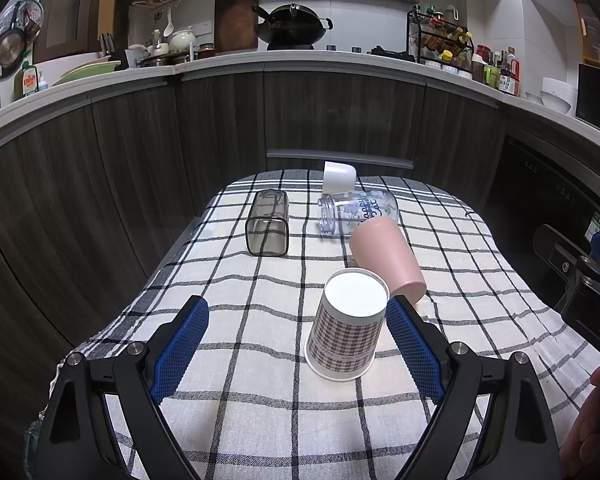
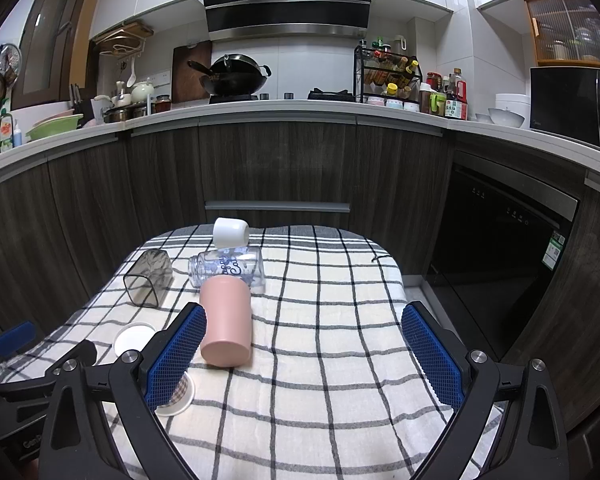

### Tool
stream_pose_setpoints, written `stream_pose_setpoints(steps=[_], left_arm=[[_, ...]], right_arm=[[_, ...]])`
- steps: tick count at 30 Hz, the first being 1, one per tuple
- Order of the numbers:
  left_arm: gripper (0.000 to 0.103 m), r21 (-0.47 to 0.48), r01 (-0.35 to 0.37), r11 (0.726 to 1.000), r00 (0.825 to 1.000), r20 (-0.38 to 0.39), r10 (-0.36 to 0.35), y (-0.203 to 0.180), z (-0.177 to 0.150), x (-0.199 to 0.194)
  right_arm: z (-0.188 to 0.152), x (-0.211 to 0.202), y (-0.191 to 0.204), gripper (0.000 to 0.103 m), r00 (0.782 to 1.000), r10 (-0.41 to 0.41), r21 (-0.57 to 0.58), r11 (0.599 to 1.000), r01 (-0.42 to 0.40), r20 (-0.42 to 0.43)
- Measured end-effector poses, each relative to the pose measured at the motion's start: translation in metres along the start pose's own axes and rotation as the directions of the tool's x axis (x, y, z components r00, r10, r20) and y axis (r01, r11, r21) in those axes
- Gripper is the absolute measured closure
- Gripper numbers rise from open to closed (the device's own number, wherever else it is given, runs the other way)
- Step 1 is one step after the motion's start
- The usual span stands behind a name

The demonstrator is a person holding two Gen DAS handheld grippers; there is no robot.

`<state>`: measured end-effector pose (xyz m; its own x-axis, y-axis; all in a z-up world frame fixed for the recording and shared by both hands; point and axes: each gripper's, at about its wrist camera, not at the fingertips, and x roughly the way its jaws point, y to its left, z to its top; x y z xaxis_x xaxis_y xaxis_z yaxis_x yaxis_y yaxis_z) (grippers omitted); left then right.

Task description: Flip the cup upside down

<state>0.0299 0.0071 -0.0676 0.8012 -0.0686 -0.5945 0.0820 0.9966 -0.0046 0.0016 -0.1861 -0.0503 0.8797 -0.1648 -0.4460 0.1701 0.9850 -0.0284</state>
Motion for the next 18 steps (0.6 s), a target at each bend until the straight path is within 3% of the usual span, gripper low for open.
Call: stream_pose_setpoints(steps=[18], left_arm=[[0.006,0.009,-0.029,1.0,0.999,0.018,0.028,0.0001,0.0007,-0.0021]], right_arm=[[0.0001,0.0,0.0001,0.005,1.0,-0.002,0.0,1.0,0.002,-0.003]])
